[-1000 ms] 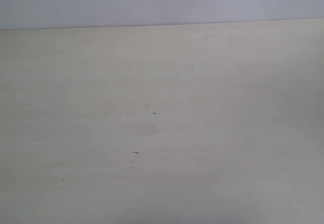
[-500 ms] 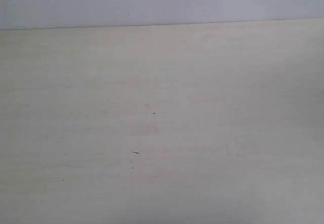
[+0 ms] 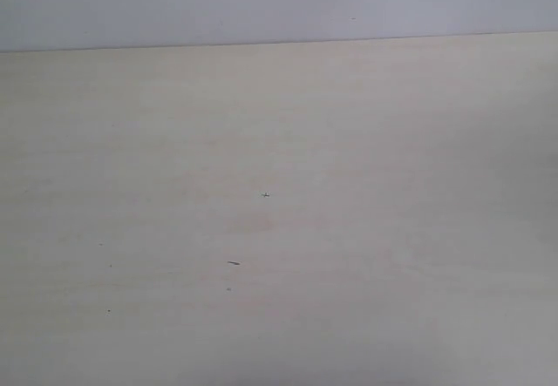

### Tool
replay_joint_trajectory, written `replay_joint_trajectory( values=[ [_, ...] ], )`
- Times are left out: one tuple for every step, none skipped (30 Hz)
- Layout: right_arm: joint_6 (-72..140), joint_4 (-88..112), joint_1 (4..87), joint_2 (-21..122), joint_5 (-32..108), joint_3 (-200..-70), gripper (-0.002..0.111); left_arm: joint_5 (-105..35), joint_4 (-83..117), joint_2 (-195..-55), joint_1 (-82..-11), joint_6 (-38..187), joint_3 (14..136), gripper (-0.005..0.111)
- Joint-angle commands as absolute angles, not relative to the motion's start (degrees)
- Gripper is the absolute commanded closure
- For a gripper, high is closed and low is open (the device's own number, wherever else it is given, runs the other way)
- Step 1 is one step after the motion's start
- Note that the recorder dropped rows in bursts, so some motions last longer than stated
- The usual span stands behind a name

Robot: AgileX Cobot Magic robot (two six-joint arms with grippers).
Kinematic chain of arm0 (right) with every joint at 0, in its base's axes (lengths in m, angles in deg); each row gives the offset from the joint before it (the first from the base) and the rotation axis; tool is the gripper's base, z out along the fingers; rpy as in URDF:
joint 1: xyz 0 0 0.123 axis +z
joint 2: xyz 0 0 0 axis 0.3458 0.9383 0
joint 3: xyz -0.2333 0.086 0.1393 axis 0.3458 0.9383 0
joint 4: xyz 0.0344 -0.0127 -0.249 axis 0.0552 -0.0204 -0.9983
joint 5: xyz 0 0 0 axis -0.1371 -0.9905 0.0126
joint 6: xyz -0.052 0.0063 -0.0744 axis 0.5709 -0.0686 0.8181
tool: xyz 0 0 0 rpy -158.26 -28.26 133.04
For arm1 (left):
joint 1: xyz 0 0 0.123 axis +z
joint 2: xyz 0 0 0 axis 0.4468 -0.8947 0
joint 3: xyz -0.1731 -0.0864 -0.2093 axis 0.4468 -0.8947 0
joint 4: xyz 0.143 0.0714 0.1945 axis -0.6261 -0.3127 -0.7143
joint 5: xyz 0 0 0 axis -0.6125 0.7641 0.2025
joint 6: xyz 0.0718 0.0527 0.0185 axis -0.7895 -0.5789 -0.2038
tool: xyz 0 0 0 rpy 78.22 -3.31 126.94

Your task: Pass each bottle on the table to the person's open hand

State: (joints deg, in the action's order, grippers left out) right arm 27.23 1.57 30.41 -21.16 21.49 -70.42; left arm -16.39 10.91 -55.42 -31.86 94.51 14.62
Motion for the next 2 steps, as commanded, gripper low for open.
replay_joint_trajectory(
  values=[
    [27.2,1.5,30.3,-21.5,21.9,-70.2,0.108,-16.6,11.4,-55.0,-31.8,94.8,14.4,0.107],
    [27.2,1.5,30.3,-21.5,21.9,-70.2,0.108,-16.6,11.4,-55.0,-31.8,94.8,14.4,0.107]
  ],
)
